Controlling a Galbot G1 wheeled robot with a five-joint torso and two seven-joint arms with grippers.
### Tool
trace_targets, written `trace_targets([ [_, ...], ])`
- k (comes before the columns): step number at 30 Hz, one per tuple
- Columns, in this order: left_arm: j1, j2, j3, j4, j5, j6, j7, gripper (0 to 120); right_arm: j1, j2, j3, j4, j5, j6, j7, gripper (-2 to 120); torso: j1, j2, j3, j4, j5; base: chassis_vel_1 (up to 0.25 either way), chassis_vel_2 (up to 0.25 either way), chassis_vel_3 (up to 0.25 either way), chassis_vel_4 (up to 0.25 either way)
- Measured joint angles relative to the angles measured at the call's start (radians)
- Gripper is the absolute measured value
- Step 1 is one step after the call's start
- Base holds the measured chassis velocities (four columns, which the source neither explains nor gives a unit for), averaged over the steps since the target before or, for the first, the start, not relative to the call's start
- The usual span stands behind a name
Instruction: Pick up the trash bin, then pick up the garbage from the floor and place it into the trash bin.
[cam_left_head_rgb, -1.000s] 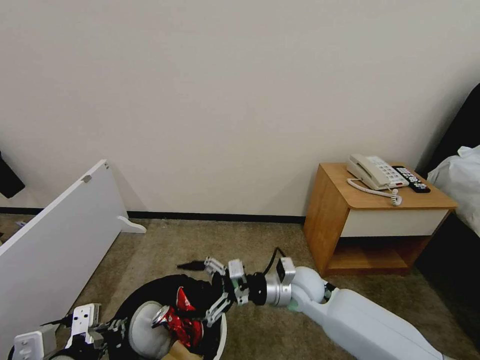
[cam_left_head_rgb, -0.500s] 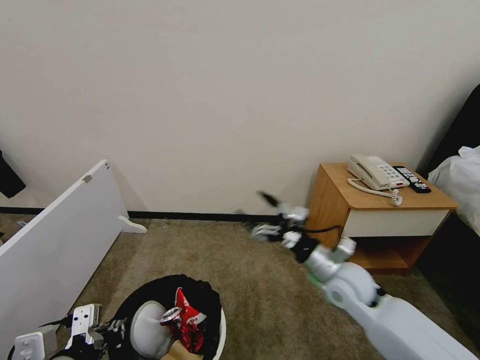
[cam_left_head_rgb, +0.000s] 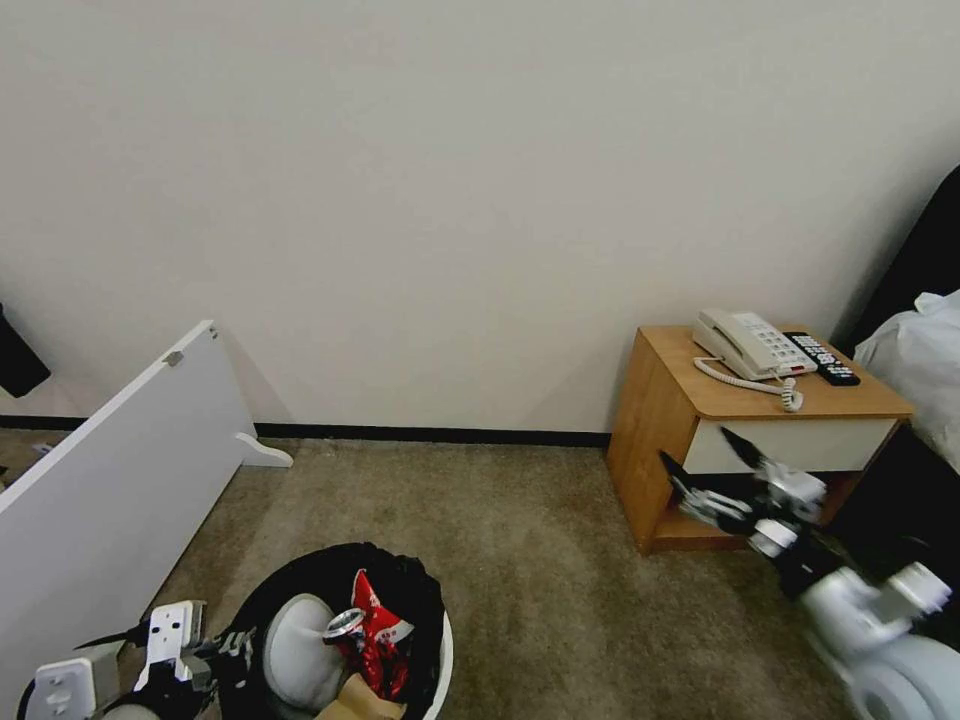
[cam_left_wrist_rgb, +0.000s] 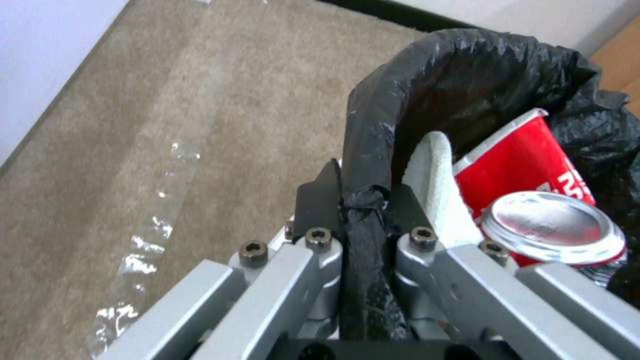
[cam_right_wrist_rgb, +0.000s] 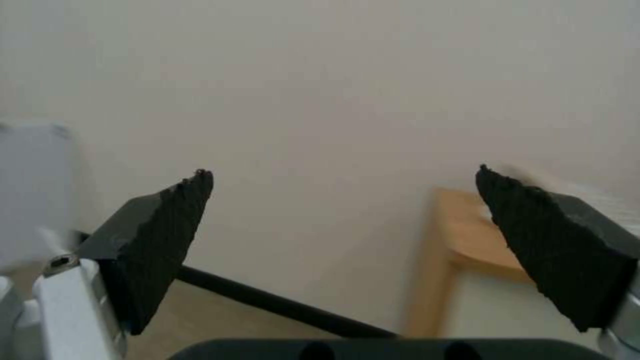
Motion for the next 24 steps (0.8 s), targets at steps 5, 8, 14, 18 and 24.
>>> trace_targets([
  [5, -0.008, -0.003, 0.006, 0.000, 0.026, 0.000, 0.010, 4, -0.105, 0.169, 0.068, 0.059, -0.121, 0.029, 0.038, 100, 0.000, 0.000, 0.000, -0.0006, 0.0001, 0.000, 0.000, 0.000, 0.000],
  [8, -0.018, -0.003, 0.009, 0.000, 0.064, 0.000, 0.025, 4, -0.138, 0.260, 0.097, 0.085, -0.225, 0.050, 0.052, 100, 0.000, 0.000, 0.000, -0.0003, -0.0001, 0.000, 0.000, 0.000, 0.000],
  [14, -0.040, -0.001, 0.015, 0.000, 0.085, 0.000, 0.040, 4, -0.147, 0.366, 0.140, 0.132, -0.287, 0.056, 0.052, 100, 0.000, 0.000, 0.000, 0.0000, 0.0000, 0.000, 0.000, 0.000, 0.000],
  [18, -0.062, 0.007, 0.015, 0.000, 0.074, 0.000, 0.040, 4, -0.162, 0.426, 0.165, 0.154, -0.302, 0.062, 0.013, 100, 0.000, 0.000, 0.000, -0.0004, 0.0000, 0.000, 0.000, 0.000, 0.000],
  [24, -0.070, 0.012, 0.006, 0.000, 0.072, 0.000, 0.038, 4, -0.145, 0.448, 0.168, 0.146, -0.300, 0.098, -0.018, 100, 0.000, 0.000, 0.000, -0.0001, 0.0002, 0.000, 0.000, 0.000, 0.000],
])
